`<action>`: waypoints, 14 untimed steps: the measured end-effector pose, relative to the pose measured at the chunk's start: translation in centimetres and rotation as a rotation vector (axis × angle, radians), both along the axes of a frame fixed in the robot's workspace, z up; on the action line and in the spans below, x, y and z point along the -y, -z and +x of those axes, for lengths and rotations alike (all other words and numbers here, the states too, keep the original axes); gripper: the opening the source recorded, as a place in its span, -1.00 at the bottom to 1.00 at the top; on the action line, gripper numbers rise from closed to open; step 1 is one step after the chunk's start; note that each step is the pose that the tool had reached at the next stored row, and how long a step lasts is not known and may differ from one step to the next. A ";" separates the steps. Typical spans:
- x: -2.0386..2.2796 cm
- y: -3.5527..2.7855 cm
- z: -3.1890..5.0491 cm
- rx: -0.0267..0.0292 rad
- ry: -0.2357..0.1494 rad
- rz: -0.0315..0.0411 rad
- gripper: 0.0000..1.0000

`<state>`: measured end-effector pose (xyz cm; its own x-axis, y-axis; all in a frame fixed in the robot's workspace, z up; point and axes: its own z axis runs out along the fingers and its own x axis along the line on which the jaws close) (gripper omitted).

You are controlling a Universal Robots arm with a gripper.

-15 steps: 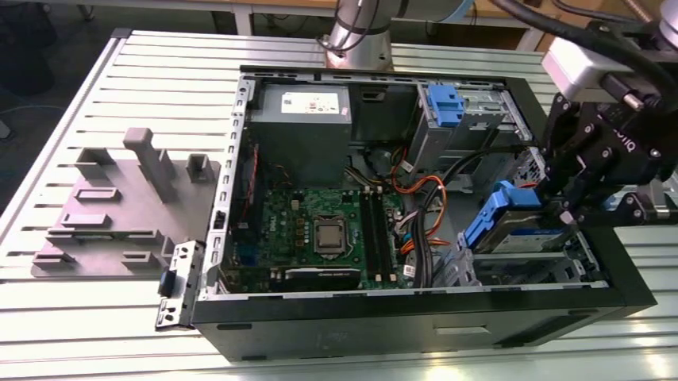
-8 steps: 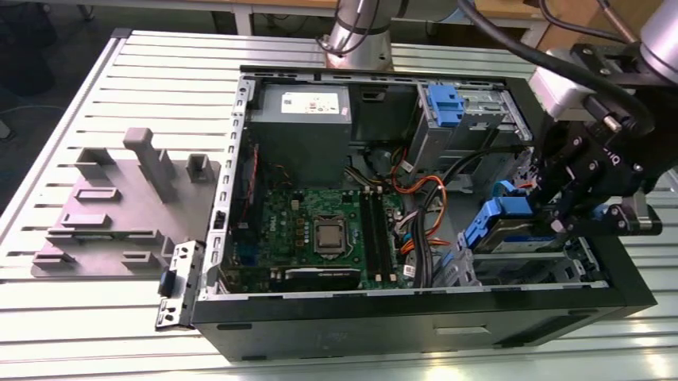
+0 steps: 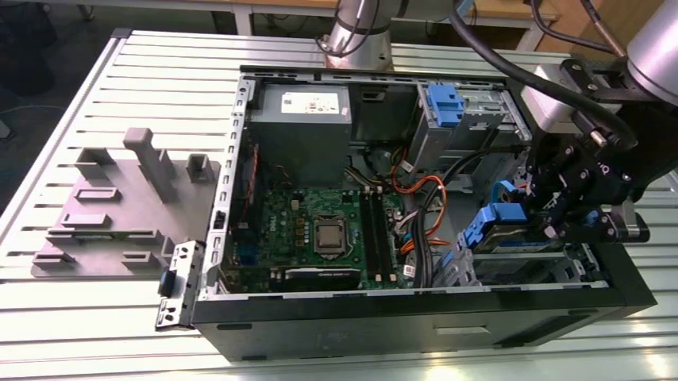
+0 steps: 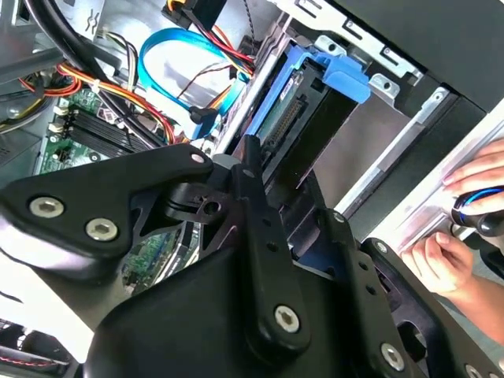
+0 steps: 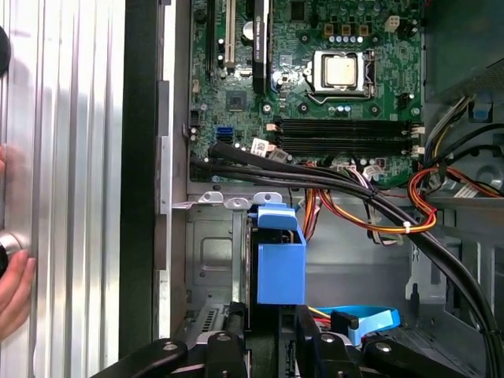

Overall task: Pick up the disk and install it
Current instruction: 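Insert the disk into the insertion slot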

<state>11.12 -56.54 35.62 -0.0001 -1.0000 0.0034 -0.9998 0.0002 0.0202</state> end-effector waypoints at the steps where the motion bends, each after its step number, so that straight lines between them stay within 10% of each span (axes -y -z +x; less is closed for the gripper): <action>1: 0.00 0.00 0.00 0.0000 0.000 -0.0002 -0.30; 14: 0.00 0.59 -0.14 0.0040 0.000 0.0048 -0.15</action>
<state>10.98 -56.53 35.04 0.0000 -1.0000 -0.0015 -0.9999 0.0000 0.0162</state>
